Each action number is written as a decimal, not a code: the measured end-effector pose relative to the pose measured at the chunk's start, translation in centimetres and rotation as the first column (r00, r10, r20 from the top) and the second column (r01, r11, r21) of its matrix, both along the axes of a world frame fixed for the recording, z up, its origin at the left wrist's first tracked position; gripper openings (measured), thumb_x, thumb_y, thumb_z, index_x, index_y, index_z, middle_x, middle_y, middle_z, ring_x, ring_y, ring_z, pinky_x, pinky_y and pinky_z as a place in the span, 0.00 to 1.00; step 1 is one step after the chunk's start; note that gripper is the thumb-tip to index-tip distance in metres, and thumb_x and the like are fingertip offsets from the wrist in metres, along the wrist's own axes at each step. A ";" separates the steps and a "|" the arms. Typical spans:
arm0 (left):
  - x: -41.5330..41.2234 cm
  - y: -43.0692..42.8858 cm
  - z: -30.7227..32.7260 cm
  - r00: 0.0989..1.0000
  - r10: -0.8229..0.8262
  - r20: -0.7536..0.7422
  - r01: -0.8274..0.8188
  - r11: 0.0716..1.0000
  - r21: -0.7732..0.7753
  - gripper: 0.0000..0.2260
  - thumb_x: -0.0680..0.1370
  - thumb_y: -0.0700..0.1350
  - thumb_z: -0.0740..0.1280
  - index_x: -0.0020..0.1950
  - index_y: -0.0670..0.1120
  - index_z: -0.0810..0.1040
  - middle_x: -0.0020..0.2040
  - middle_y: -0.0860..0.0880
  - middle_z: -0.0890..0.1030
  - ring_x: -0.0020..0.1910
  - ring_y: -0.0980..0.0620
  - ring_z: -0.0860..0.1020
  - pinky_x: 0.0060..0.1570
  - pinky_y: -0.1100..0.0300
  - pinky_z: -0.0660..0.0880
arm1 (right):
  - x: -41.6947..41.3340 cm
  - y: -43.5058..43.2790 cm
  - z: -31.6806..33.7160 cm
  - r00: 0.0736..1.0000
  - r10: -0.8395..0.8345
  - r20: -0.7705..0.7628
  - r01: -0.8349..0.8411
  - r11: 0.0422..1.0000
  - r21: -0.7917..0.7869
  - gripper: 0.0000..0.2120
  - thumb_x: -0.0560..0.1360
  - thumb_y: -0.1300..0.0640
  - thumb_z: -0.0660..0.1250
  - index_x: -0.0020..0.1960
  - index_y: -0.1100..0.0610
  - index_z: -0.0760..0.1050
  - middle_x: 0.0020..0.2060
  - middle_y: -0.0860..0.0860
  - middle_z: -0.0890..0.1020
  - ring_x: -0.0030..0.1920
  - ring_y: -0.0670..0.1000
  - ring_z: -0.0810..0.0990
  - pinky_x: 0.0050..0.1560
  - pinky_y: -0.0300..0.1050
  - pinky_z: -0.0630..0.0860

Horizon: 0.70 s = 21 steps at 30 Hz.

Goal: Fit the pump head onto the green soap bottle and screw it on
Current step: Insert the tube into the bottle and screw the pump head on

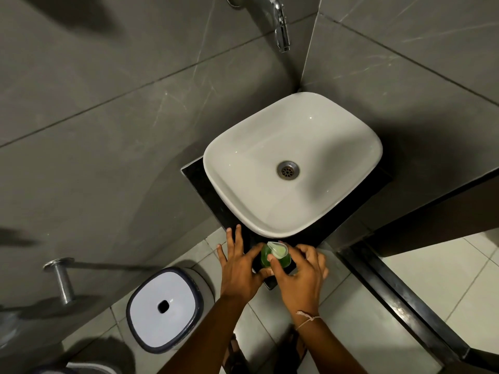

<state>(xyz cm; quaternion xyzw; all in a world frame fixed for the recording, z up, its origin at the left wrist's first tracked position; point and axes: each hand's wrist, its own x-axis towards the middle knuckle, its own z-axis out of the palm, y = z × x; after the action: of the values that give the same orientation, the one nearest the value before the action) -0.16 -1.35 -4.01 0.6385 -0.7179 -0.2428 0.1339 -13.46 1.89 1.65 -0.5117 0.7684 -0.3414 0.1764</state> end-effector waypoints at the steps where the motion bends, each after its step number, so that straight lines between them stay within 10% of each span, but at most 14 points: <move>1: 0.0 0.0 0.0 1.000 -0.002 -0.001 0.002 1.000 -0.001 0.29 0.70 0.63 0.71 0.69 0.60 0.70 0.80 0.46 0.42 0.77 0.46 0.31 0.73 0.33 0.40 | 0.2 -0.1 0.2 1.000 -0.020 0.009 0.020 1.000 -0.010 0.18 0.63 0.49 0.80 0.52 0.48 0.84 0.48 0.52 0.80 0.55 0.56 0.73 0.56 0.60 0.70; 9: 0.1 -0.2 0.1 1.000 -0.026 0.015 0.026 0.999 -0.044 0.26 0.71 0.64 0.68 0.67 0.59 0.73 0.81 0.45 0.44 0.77 0.44 0.34 0.73 0.31 0.42 | 0.8 -1.1 0.6 0.996 -0.072 -0.049 0.077 0.992 0.095 0.20 0.61 0.41 0.78 0.36 0.53 0.73 0.36 0.49 0.77 0.49 0.55 0.74 0.49 0.53 0.67; 21: -0.1 -0.1 0.1 0.999 -0.018 0.035 0.020 0.999 -0.042 0.29 0.70 0.68 0.68 0.68 0.59 0.72 0.81 0.46 0.44 0.77 0.45 0.33 0.73 0.34 0.39 | 0.2 -0.3 0.7 0.989 -0.007 0.149 0.005 1.000 0.011 0.15 0.65 0.48 0.78 0.51 0.47 0.83 0.41 0.48 0.80 0.50 0.54 0.74 0.52 0.55 0.71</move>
<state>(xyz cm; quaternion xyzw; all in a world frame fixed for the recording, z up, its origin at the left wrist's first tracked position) -0.21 -1.45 -3.91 0.6328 -0.7311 -0.2179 0.1326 -13.30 1.56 2.39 -0.4815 0.7563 -0.3754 0.2351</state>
